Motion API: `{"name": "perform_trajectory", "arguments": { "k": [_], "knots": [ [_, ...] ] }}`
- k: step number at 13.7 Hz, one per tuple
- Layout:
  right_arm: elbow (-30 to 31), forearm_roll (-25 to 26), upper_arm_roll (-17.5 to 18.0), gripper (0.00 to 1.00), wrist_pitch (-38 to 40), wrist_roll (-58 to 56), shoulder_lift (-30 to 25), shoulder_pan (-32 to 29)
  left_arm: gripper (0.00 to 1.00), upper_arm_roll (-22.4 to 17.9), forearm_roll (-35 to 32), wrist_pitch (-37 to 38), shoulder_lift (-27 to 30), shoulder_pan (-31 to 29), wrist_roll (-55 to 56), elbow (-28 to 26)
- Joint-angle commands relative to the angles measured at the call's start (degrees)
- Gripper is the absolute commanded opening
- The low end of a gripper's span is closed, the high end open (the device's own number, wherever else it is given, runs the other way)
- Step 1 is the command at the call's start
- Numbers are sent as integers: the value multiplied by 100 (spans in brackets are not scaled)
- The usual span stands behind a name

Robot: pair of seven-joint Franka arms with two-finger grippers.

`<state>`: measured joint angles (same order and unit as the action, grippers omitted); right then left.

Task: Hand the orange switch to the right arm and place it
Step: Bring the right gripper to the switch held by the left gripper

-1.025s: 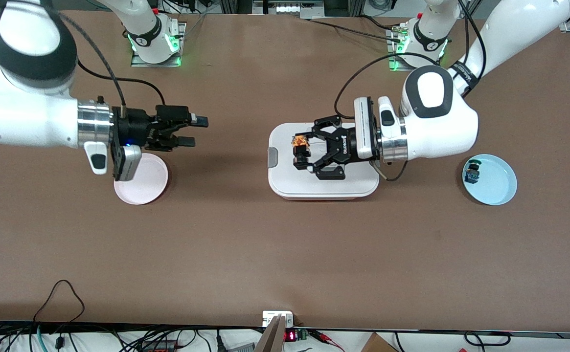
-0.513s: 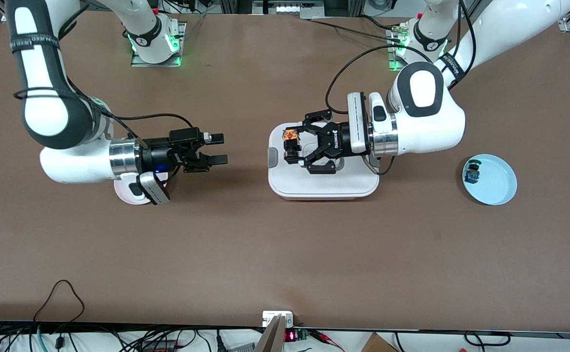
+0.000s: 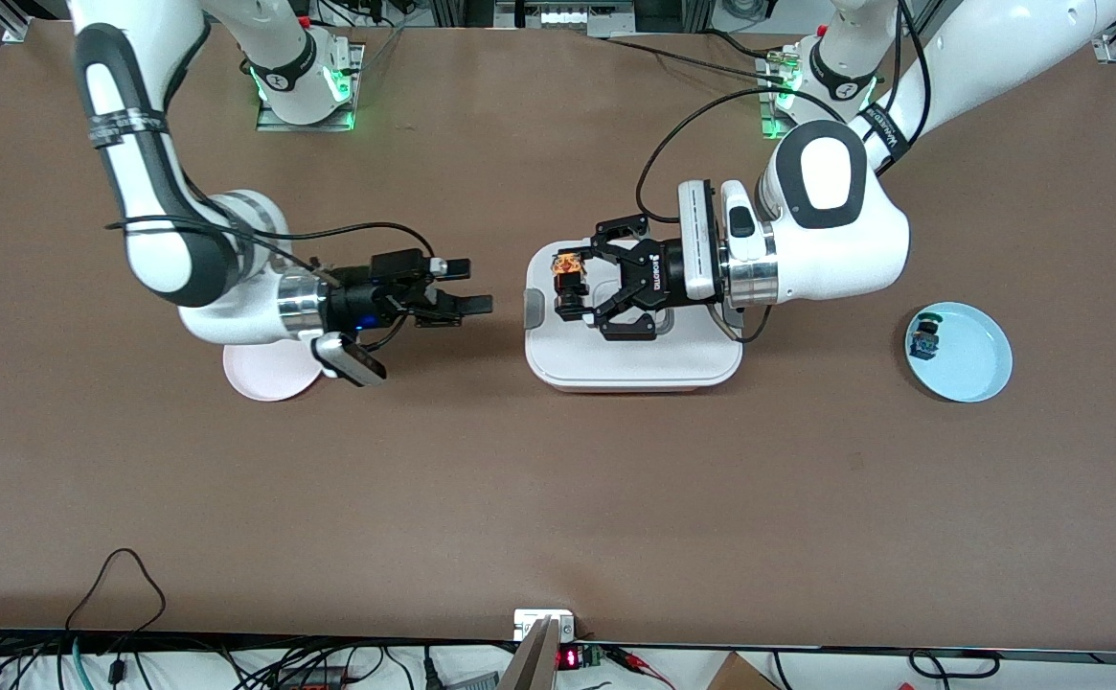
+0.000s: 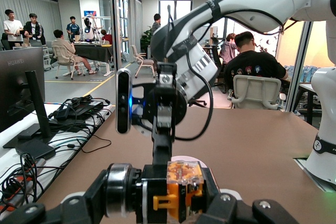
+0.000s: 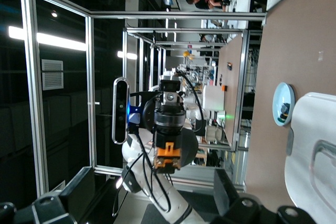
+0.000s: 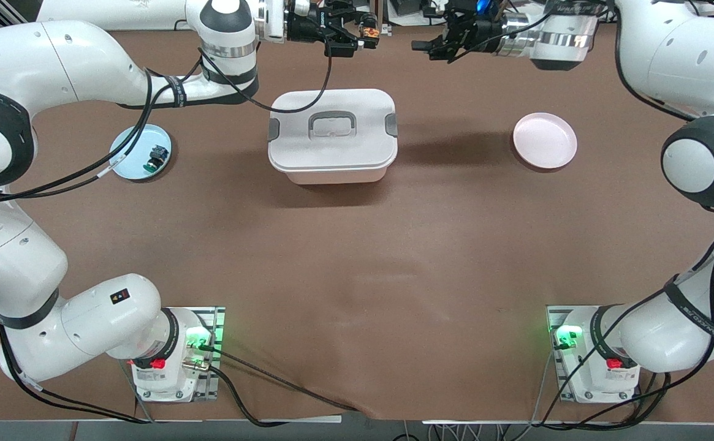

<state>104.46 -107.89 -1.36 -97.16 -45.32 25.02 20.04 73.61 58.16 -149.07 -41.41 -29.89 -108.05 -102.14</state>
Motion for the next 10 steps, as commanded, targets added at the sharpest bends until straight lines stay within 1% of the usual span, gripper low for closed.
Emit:
{"name": "perform_trajectory", "arguments": {
  "k": [1,4,6,10],
  "knots": [
    [207,-346,-13,100,-399,-232,-191,289,17,101,214,-96,-25,-34,-243,-17],
    [189,-724,-13,100,-785,-284,-234,606,17,101,214,-96,-25,-34,-243,-17],
    [163,-786,-13,100,-962,-284,-235,712,17,101,205,-96,-25,-34,-243,-17],
    [136,-1076,-22,100,-1243,-319,-235,923,17,101,205,-96,-25,-34,-243,-8]
  ]
}}
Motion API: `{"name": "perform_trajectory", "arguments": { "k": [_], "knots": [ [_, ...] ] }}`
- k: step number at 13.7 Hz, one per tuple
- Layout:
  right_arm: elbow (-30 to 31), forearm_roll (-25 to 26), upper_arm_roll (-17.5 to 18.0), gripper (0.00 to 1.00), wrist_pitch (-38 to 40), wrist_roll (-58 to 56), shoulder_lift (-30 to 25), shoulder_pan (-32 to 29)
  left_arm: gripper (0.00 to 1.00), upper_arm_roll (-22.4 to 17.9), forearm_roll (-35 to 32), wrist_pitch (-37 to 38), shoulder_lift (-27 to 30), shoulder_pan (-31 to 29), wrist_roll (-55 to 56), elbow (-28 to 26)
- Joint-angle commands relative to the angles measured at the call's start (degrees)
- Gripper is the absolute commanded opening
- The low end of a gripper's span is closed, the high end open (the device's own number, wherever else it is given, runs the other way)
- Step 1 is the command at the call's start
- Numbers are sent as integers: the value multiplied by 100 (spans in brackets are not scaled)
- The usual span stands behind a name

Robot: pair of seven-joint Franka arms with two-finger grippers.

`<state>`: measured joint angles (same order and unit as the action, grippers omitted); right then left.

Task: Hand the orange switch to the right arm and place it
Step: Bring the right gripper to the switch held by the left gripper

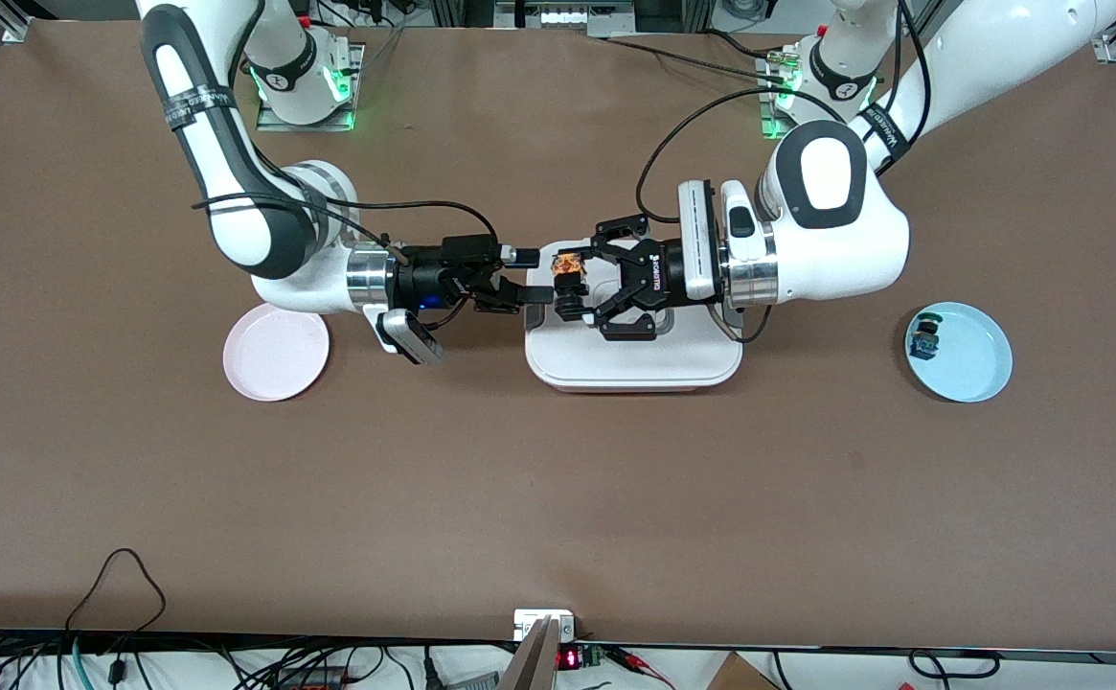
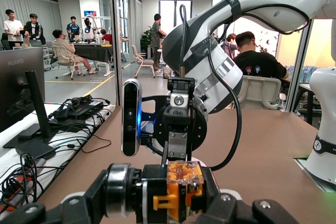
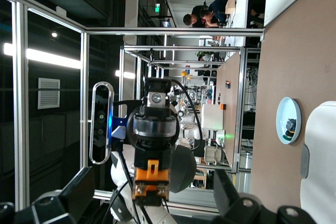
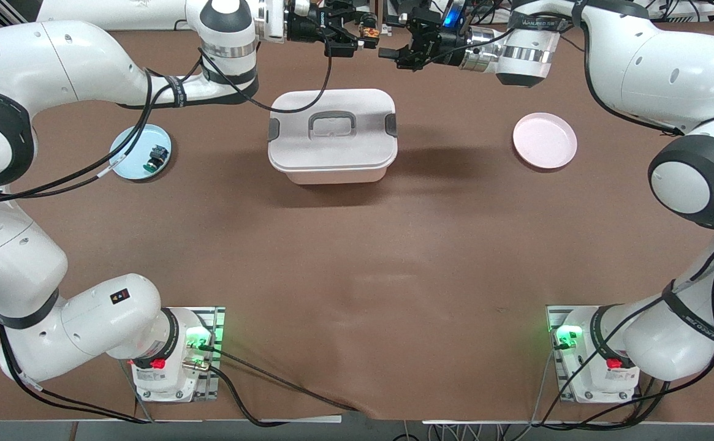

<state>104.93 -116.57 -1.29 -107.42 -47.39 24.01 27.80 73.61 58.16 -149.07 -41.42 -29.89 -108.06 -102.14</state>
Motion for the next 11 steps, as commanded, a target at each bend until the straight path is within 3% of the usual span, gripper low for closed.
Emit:
{"name": "perform_trajectory", "arguments": {
  "k": [1,8,11],
  "knots": [
    [89,-260,-20,100,-245,-113,-133,182,17,101,213,-96,-24,-34,-242,-8],
    [-69,-269,-29,84,-560,-113,-124,278,17,101,214,-87,-24,-52,-233,-17],
    [-122,-287,-29,69,-623,-113,-133,322,17,101,214,-87,-24,-52,-233,-17]
  ]
}}
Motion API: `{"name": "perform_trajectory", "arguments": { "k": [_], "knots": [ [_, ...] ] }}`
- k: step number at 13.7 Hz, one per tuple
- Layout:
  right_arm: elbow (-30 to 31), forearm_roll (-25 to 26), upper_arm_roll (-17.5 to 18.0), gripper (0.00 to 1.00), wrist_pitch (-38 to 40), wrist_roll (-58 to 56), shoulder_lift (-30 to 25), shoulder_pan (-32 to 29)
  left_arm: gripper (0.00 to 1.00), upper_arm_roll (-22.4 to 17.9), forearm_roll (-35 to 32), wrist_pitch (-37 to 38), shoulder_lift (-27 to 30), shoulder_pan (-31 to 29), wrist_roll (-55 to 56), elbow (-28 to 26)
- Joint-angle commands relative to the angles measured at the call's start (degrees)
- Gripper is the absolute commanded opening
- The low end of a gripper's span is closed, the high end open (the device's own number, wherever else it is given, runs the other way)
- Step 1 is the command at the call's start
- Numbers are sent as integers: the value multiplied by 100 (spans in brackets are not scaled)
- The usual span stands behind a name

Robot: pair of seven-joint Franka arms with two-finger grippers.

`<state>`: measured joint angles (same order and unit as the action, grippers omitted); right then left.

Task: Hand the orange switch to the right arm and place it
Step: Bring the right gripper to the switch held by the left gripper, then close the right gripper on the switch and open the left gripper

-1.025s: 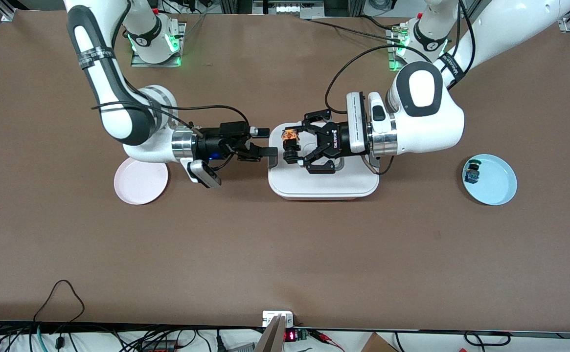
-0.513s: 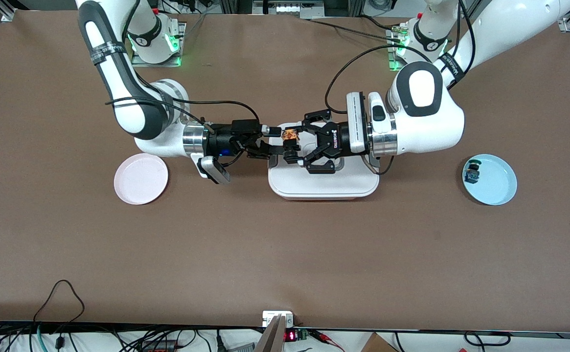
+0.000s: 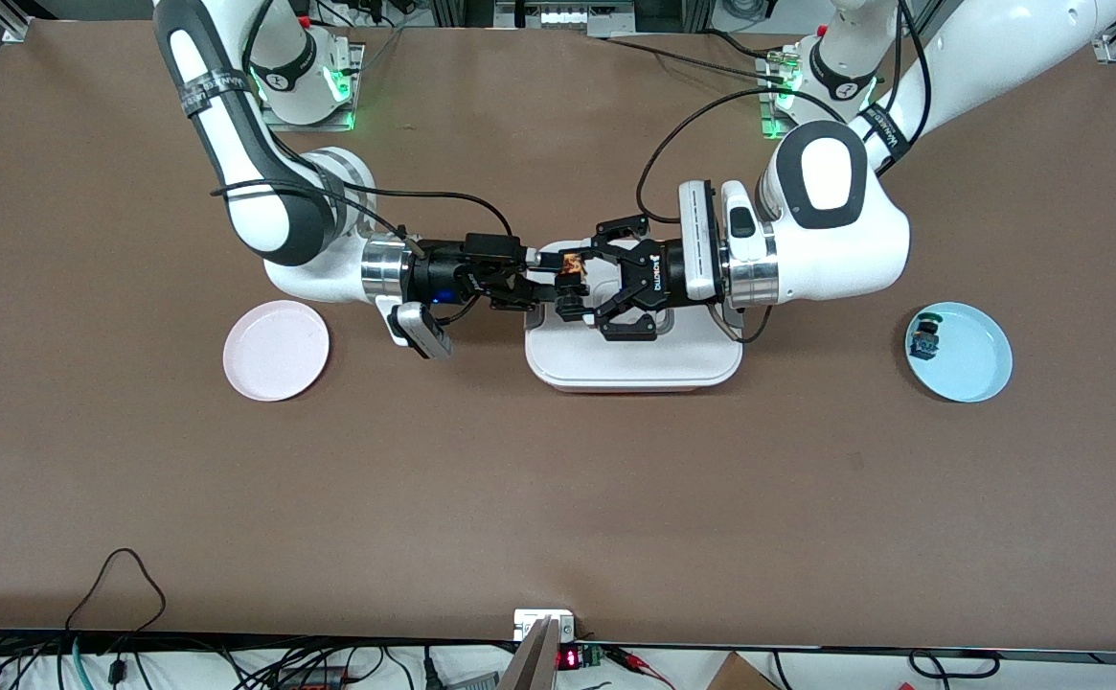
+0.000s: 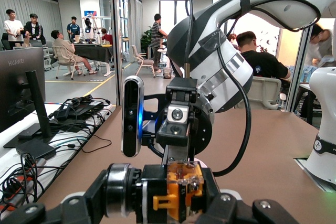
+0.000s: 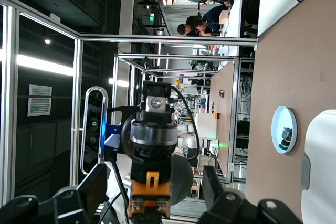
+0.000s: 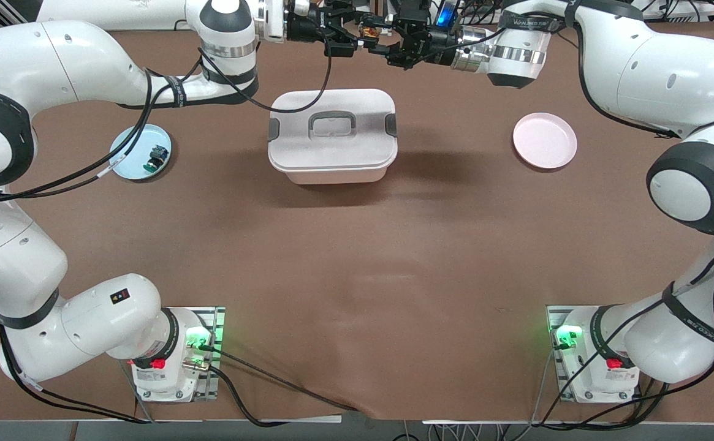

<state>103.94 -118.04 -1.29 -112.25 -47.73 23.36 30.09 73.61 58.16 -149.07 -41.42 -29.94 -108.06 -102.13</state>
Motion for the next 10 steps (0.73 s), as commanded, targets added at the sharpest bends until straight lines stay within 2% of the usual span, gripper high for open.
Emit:
{"name": "perform_trajectory", "arguments": {
  "k": [1,4,8,10],
  "knots": [
    [-58,-141,-29,65,-148,-78,-68,111,17,101,214,-87,-24,-47,-233,-17],
    [-111,-149,-29,53,-245,-78,-59,120,17,101,214,-87,-24,-56,-233,-17],
    [-120,-141,-29,21,-245,-78,-51,111,17,101,214,-87,-24,-56,-215,-17],
    [-120,-141,-29,13,-227,-78,-42,102,17,101,214,-87,-24,-56,-215,-17]
  ]
}}
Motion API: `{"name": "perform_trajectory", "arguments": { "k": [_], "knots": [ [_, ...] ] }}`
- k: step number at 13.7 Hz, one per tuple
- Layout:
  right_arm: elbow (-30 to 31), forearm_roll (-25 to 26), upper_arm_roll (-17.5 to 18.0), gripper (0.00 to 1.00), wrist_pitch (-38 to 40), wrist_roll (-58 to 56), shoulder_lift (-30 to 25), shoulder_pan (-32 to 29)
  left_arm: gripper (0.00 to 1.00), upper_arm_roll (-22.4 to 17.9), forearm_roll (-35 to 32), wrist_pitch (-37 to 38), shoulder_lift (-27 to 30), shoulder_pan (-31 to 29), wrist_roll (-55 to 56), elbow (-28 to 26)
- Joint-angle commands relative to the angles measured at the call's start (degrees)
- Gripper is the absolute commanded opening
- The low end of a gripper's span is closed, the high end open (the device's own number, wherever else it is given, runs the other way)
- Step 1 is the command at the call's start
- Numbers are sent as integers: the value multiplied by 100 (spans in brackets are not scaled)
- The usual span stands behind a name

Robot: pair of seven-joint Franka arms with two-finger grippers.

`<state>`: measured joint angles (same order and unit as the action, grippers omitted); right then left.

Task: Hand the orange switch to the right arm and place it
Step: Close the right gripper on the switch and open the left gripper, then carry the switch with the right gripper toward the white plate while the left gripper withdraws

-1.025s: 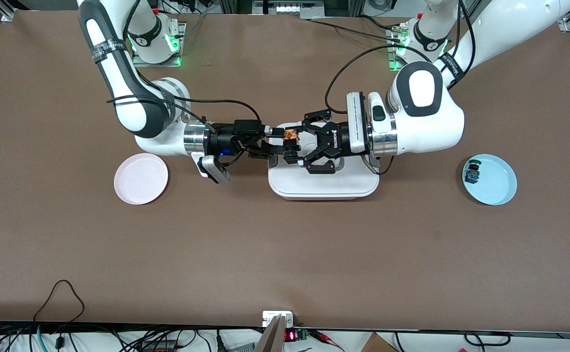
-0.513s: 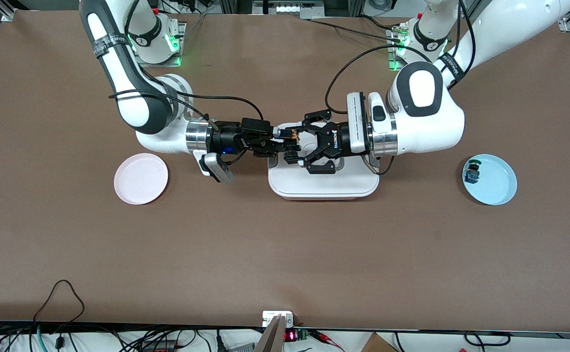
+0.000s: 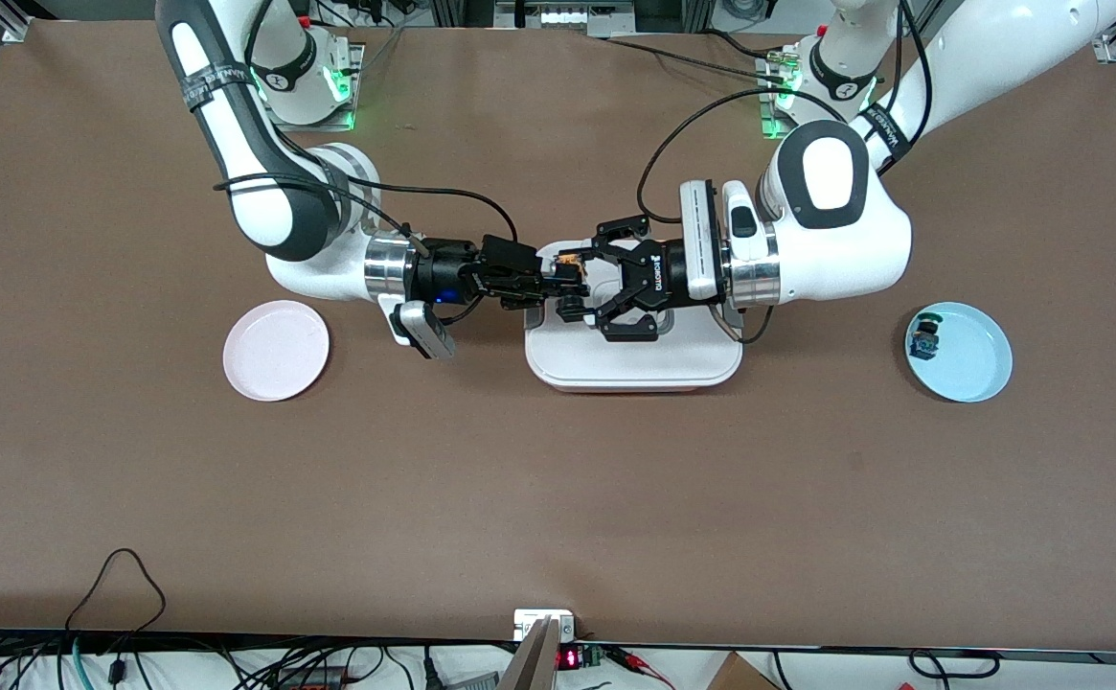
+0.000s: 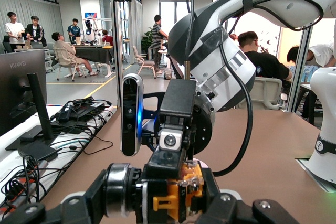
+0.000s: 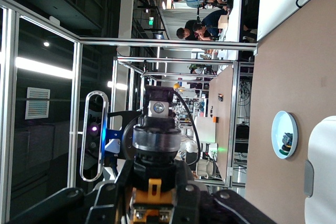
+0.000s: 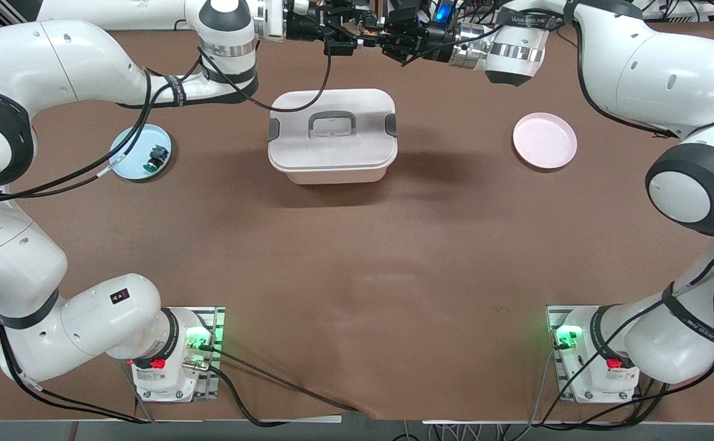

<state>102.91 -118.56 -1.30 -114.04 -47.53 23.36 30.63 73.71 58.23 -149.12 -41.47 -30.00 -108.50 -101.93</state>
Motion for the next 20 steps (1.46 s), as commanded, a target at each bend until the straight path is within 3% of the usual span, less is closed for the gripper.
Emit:
{"name": "perform_trajectory", "arguments": {
  "k": [1,3,4,5,10,14,16,20],
  "knots": [
    [-34,-88,-28,5,-31,-98,-34,39,18,91,206,-73,-19,-50,-162,-38],
    [-34,-88,-28,0,-31,-98,-34,39,22,91,206,-73,-19,-50,-145,-38],
    [-34,-88,-28,0,-31,-98,-34,39,32,91,206,-64,-19,-50,-145,-38],
    [-34,-88,-28,0,-31,-98,-34,30,99,91,206,-64,-19,-50,-153,-38],
    [-78,-70,-37,0,-5,-89,-34,-13,100,91,206,-12,-10,-111,-75,-3],
    [-166,139,-81,0,301,25,-7,-434,100,4,198,365,25,-208,154,-20],
    [-166,542,-81,0,723,34,10,-768,100,-128,198,498,16,-199,233,-47],
    [-297,1912,-81,0,1733,217,159,-1611,100,-462,83,955,95,-146,908,-91]
  ]
}}
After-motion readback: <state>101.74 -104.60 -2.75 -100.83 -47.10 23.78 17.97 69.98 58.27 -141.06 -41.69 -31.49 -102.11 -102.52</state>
